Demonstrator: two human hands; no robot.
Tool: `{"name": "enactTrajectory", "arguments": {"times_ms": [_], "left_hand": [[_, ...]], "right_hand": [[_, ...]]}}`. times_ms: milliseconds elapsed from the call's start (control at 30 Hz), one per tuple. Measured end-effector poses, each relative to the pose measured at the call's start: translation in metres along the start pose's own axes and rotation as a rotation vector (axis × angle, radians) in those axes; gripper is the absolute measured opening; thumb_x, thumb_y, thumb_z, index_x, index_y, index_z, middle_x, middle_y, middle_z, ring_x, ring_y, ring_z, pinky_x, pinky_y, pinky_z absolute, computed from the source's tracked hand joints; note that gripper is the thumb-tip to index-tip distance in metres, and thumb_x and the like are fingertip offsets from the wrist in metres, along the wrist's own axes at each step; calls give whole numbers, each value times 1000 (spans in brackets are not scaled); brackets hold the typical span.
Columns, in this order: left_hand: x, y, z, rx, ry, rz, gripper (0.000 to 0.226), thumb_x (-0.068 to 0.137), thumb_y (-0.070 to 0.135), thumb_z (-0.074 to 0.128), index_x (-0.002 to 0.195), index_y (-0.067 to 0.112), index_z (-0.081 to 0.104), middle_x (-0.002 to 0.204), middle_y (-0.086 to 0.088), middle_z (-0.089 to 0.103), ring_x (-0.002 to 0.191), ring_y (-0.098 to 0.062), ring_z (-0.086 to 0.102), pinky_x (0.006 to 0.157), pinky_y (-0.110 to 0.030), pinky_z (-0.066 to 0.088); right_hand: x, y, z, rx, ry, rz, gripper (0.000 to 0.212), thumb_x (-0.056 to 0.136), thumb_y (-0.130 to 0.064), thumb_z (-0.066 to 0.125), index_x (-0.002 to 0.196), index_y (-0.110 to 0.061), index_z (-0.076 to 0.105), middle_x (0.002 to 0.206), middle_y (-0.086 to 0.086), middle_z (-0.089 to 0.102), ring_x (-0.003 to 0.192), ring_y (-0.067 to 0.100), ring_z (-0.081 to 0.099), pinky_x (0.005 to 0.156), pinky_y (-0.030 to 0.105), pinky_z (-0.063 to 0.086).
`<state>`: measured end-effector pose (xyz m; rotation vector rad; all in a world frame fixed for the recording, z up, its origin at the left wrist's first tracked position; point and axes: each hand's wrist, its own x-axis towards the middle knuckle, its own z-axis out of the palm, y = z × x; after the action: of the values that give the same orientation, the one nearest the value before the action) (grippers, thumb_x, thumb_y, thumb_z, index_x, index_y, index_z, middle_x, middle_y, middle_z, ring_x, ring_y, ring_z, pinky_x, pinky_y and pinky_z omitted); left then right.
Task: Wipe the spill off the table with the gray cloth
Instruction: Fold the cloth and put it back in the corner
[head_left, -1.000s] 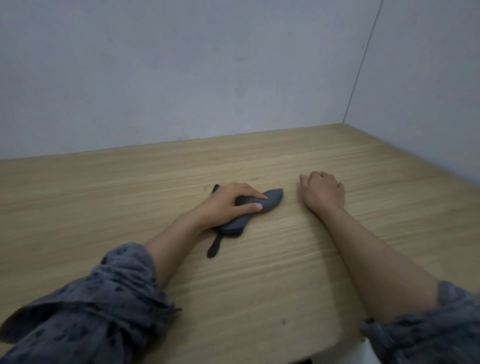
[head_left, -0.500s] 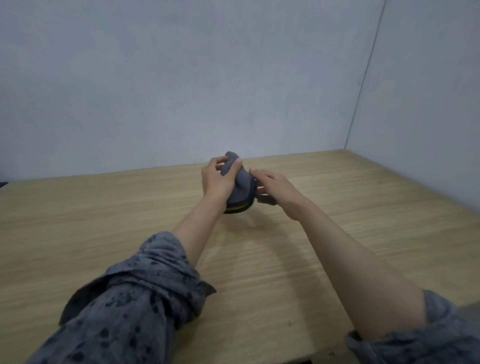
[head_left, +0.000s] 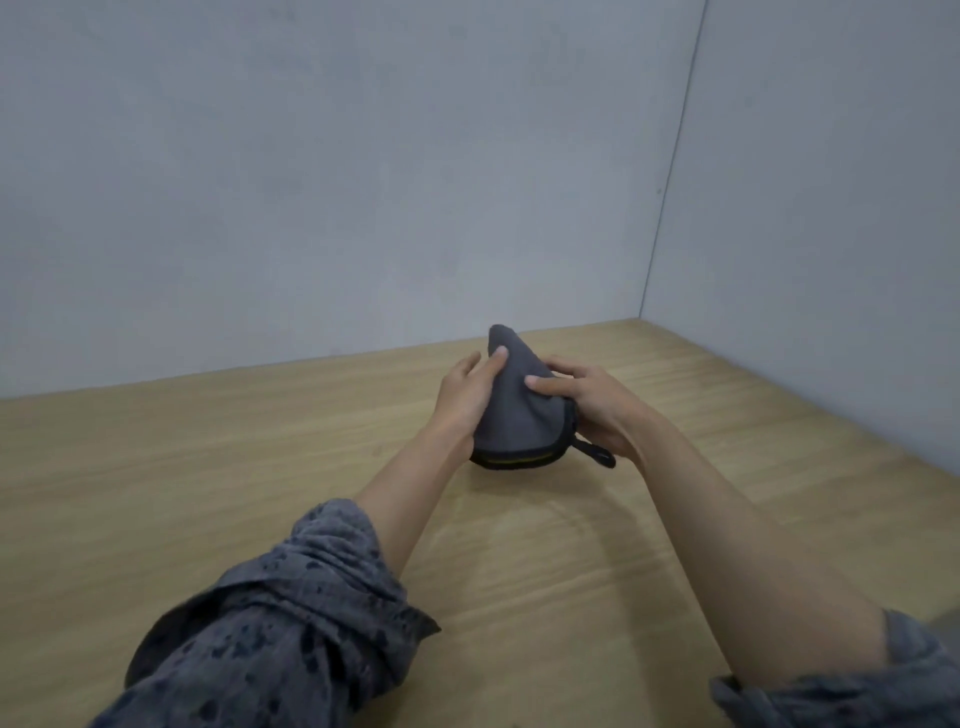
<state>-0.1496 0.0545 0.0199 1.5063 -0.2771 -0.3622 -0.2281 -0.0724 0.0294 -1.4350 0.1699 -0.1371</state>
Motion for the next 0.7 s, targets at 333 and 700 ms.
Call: {"name": "enactTrajectory", "arguments": {"times_ms": [333,700], "left_hand": [[102,1,91,130,-28,122,25,79,28,72,93,11,61,94,-4,68,88,-21,65,75,-34,54],[251,34,188,509,11,604,24,77,18,70,97,9,59,93,-5,66,83,-22,60,71,-32,48]], "right_hand": [[60,-11,-114,69,412,-208,29,77,8,69,101,-9,70,97,6,70,90,20,67,76,24,57],[173,-51,-219,-51,661,-457,24,83,-7,70,107,0,69,88,2,70,83,9,67,79,20,57]]}}
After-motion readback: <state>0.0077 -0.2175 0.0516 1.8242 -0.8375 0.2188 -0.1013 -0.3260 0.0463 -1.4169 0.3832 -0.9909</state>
